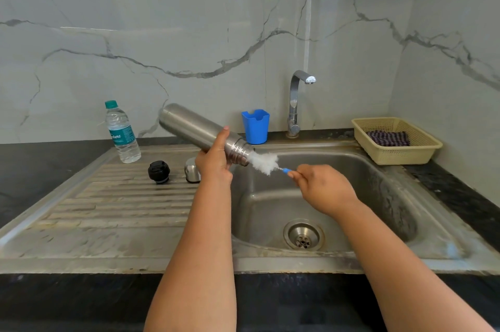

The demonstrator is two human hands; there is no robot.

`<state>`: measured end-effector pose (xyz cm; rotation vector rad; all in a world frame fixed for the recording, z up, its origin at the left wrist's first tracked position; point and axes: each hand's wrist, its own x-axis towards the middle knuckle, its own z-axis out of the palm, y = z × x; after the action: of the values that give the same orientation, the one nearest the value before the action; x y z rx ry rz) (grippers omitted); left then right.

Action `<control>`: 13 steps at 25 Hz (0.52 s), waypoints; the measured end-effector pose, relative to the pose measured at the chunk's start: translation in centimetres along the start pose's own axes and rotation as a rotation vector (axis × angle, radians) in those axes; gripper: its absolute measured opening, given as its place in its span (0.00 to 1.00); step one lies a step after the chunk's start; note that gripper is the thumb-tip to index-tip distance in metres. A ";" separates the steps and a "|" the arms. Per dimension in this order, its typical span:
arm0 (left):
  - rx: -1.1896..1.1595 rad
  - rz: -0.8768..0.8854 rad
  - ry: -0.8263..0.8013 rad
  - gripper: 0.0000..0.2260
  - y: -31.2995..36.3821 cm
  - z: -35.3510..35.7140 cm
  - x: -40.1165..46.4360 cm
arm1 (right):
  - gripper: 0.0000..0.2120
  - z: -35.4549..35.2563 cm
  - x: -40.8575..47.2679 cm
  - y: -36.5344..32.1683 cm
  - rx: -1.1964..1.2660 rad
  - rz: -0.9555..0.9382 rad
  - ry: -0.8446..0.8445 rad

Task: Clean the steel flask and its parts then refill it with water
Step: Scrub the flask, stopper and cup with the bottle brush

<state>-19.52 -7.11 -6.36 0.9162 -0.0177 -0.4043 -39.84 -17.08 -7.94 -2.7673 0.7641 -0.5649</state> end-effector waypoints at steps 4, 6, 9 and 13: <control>-0.081 -0.091 0.039 0.25 0.8 -1.2 1.2 | 0.18 0.1 -0.1 -1.9 -0.200 -0.080 0.080; -0.061 -0.057 -0.019 0.25 1.0 -1.3 0.9 | 0.20 0.4 0.0 -1.7 0.262 0.011 -0.162; -0.021 0.014 -0.171 0.17 1.3 -0.6 -0.4 | 0.19 -0.6 0.0 0.3 1.022 0.292 -0.596; 0.014 0.072 -0.248 0.14 1.3 0.0 -1.6 | 0.20 -0.8 0.0 1.9 1.099 0.356 -0.627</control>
<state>-20.54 -5.89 -5.11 0.8716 -0.2798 -0.4491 -41.05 -18.75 -7.75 -1.5818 0.5216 0.0167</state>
